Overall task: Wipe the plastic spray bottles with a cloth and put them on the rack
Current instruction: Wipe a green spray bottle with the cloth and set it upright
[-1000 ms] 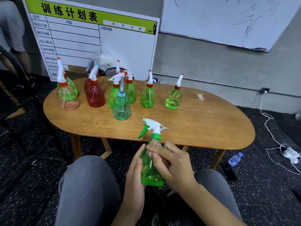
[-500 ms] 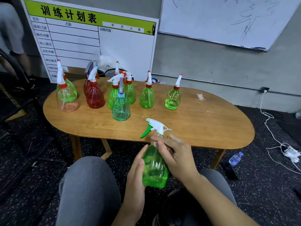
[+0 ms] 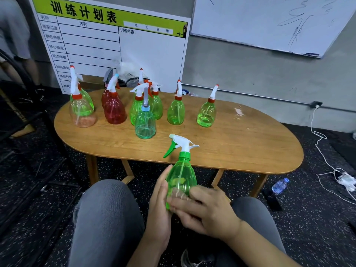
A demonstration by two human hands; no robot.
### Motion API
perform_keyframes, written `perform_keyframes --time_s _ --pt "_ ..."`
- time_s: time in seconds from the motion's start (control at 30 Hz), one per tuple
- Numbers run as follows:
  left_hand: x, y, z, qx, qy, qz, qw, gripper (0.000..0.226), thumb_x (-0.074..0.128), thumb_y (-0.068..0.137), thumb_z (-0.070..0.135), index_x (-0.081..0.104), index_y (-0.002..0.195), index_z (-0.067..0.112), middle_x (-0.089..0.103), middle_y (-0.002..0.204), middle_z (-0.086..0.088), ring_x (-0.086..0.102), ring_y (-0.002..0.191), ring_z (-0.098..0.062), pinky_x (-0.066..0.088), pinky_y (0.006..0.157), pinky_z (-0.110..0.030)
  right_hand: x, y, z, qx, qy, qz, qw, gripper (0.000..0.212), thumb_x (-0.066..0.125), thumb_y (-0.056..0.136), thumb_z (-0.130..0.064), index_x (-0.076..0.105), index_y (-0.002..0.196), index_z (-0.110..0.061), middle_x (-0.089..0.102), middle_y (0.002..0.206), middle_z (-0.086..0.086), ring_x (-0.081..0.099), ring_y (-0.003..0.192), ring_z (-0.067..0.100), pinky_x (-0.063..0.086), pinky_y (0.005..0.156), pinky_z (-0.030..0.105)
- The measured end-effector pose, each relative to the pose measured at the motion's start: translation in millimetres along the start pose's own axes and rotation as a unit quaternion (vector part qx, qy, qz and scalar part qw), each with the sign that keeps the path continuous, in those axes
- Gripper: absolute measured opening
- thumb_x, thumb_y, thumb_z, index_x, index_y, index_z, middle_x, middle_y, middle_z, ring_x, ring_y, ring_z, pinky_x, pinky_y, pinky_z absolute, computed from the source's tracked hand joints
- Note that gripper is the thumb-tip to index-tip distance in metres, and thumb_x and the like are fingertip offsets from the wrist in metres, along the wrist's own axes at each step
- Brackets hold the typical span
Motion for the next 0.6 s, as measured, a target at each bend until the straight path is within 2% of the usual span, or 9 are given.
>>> perform_keyframes --time_s 0.07,0.13,0.2,0.27,0.33,0.37,0.43,0.47,0.6 --pt "-0.7 0.4 0.0 0.006 0.024 -0.002 1.0 0.047 0.04 0.105 0.038 0.056 0.147 0.028 0.072 0.137 -0.004 0.068 0.129 -0.026 0.051 0.102 -0.045 -4.5 9.2 26.5 0.088 0.037 0.037 0.995 0.026 0.059 0.105 -0.032 0.078 0.122 -0.025 0.042 0.087 -0.014 0.046 0.068 0.004 0.044 0.059 0.018" --pt "0.4 -0.4 1.2 0.015 0.044 -0.008 0.999 0.043 0.047 0.109 0.044 0.056 0.148 0.029 0.069 0.142 -0.001 0.064 0.134 -0.025 0.05 0.107 -0.05 -6.5 13.2 61.2 0.206 0.084 0.077 0.972 0.03 0.054 0.107 -0.038 0.077 0.123 -0.027 0.04 0.08 -0.02 0.042 0.063 0.001 0.04 0.052 0.023" --pt "-0.5 -2.9 4.3 0.034 0.087 -0.008 0.996 0.057 0.06 0.1 0.063 0.056 0.149 0.035 0.064 0.148 0.002 0.06 0.139 -0.024 0.047 0.113 -0.057 -1.3 13.2 81.7 0.274 0.099 0.082 0.953 0.031 0.054 0.105 -0.041 0.078 0.122 -0.03 0.046 0.074 -0.015 0.046 0.062 0.004 0.04 0.052 0.028" --pt "-1.0 -4.1 3.4 0.045 0.111 -0.014 0.993 0.079 0.075 0.083 0.073 0.053 0.151 0.041 0.061 0.151 0.004 0.058 0.14 -0.022 0.047 0.114 -0.058 4.5 14.1 85.6 0.293 0.129 0.074 0.944 0.03 0.056 0.104 -0.039 0.078 0.122 -0.03 0.051 0.074 -0.011 0.049 0.064 0.005 0.038 0.057 0.023" --pt "1.5 -3.8 2.9 0.055 0.099 -0.025 0.993 0.081 0.083 0.078 0.066 0.052 0.15 0.045 0.062 0.15 0.004 0.059 0.139 -0.022 0.048 0.113 -0.056 3.5 11.7 89.3 0.317 0.187 0.099 0.924 0.028 0.058 0.104 -0.034 0.078 0.123 -0.028 0.064 0.083 -0.011 0.058 0.072 0.005 0.042 0.064 0.021" --pt "3.3 -3.5 3.5 0.056 0.081 -0.029 0.995 0.075 0.084 0.08 0.058 0.054 0.148 0.047 0.063 0.149 0.003 0.061 0.137 -0.024 0.049 0.111 -0.055 -0.2 9.1 92.9 0.333 0.212 0.125 0.91 0.027 0.059 0.104 -0.031 0.077 0.123 -0.026 0.073 0.094 -0.008 0.066 0.084 0.007 0.048 0.074 0.023" --pt "4.8 -2.0 2.5 0.048 0.045 -0.03 0.997 0.062 0.077 0.086 0.042 0.058 0.144 0.045 0.066 0.145 0.0 0.063 0.134 -0.027 0.052 0.106 -0.05 -5.4 2.7 102.1 0.368 0.251 0.174 0.878 0.026 0.059 0.103 -0.025 0.076 0.122 -0.021 0.077 0.114 -0.008 0.071 0.109 0.014 0.054 0.094 0.03" --pt "5.0 -1.5 1.2 0.038 0.03 -0.027 0.998 0.058 0.072 0.089 0.037 0.058 0.145 0.042 0.067 0.143 -0.001 0.064 0.132 -0.026 0.052 0.104 -0.045 -6.0 0.5 104.8 0.38 0.264 0.188 0.866 0.025 0.059 0.103 -0.023 0.076 0.121 -0.019 0.076 0.117 -0.009 0.07 0.113 0.015 0.054 0.098 0.033" --pt "9.6 -2.5 0.7 0.014 0.004 -0.04 0.999 0.054 0.054 0.097 0.032 0.051 0.151 0.029 0.071 0.139 0.002 0.066 0.13 -0.02 0.058 0.095 -0.03 -5.9 1.7 102.0 0.379 0.257 0.188 0.869 0.026 0.059 0.101 -0.034 0.077 0.118 -0.023 0.076 0.112 -0.01 0.071 0.103 0.016 0.056 0.091 0.043"
Point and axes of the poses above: each hand's wrist, its own y-axis towards the middle knuckle, its own x-axis out of the palm, z = x × y, the point moved 10 cm from there along y, towards the middle knuckle
